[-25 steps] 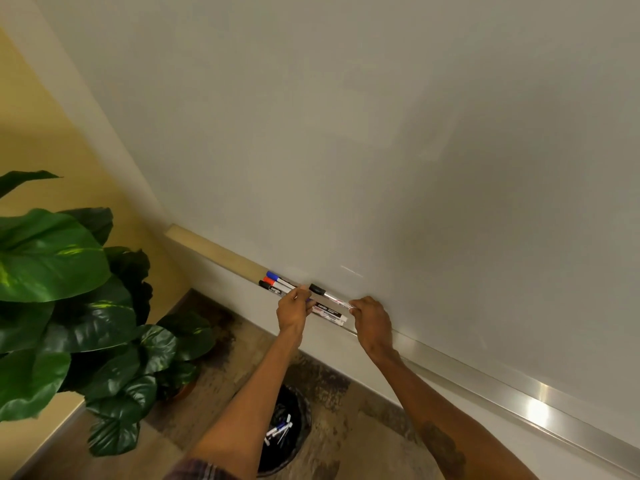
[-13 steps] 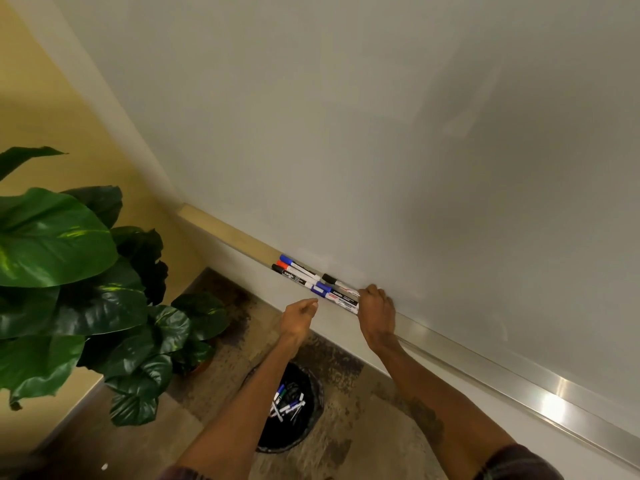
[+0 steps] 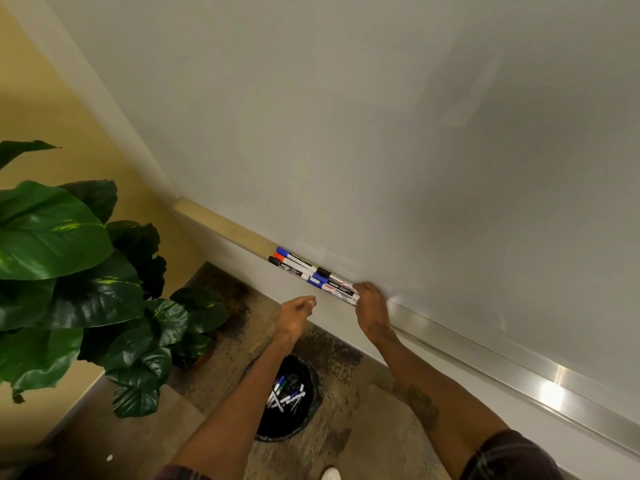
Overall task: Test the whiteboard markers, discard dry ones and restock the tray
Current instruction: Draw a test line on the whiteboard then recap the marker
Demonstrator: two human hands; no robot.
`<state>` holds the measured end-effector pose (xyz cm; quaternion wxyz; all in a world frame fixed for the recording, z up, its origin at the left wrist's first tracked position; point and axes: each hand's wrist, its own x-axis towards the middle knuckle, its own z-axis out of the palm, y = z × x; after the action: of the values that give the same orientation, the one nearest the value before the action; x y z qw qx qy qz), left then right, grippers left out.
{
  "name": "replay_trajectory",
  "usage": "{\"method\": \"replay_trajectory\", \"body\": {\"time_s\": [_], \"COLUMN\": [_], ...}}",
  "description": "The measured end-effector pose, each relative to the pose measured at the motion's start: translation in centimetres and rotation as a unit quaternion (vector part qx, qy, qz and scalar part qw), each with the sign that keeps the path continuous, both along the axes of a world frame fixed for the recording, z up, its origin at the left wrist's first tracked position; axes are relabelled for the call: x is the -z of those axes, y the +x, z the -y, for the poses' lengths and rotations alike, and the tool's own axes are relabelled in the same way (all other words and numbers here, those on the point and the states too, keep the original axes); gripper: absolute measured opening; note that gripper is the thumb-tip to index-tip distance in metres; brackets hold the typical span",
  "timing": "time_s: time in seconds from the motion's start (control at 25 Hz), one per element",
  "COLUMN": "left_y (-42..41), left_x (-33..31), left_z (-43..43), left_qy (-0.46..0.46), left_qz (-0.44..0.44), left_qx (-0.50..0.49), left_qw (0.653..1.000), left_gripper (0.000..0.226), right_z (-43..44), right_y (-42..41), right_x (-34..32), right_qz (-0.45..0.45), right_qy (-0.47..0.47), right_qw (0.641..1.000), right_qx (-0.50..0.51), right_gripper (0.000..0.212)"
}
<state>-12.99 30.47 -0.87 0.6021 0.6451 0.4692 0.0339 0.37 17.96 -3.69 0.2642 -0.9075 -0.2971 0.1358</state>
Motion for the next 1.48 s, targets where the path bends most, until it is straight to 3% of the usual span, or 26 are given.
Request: {"method": "replay_trajectory", "body": {"time_s": [0.24,0.44,0.56,0.76,1.12,1.48], "left_y": [1.5,3.7,5.4,7.2,9.9,13.6], "left_x": [-1.0,-1.7,-2.2,-4.0,-5.0,-4.3], "left_z": [2.7,7.2,10.8,18.6,32.5,44.4], "left_qy": [0.017,0.142,0.21,0.321,0.279,0.245], "left_qz": [0.012,0.007,-0.022,-0.113,-0.081,0.045], "left_qx": [0.041,0.122,0.193,0.307,0.393,0.446], "left_qw": [0.999,0.982,0.958,0.889,0.872,0.86], "left_gripper": [0.033,0.034,0.046,0.07,0.06,0.041], "right_z": [4.2,9.7,13.7,21.8,37.0,50.6], "right_y": [0.1,0.8,0.6,0.1,0.9,1.5], "right_x": [-0.4,-2.2,-3.2,-4.1,-7.2,-7.8], "right_qz": [0.01,0.072,0.106,0.114,0.079,0.041], "right_qy": [0.003,-0.036,-0.062,-0.088,-0.096,-0.085], "right_qw": [1.0,0.996,0.991,0.986,0.976,0.953], "right_qx": [0.029,0.038,0.047,0.087,0.18,0.289], "right_gripper": [0.042,0.035,0.034,0.039,0.045,0.044]}}
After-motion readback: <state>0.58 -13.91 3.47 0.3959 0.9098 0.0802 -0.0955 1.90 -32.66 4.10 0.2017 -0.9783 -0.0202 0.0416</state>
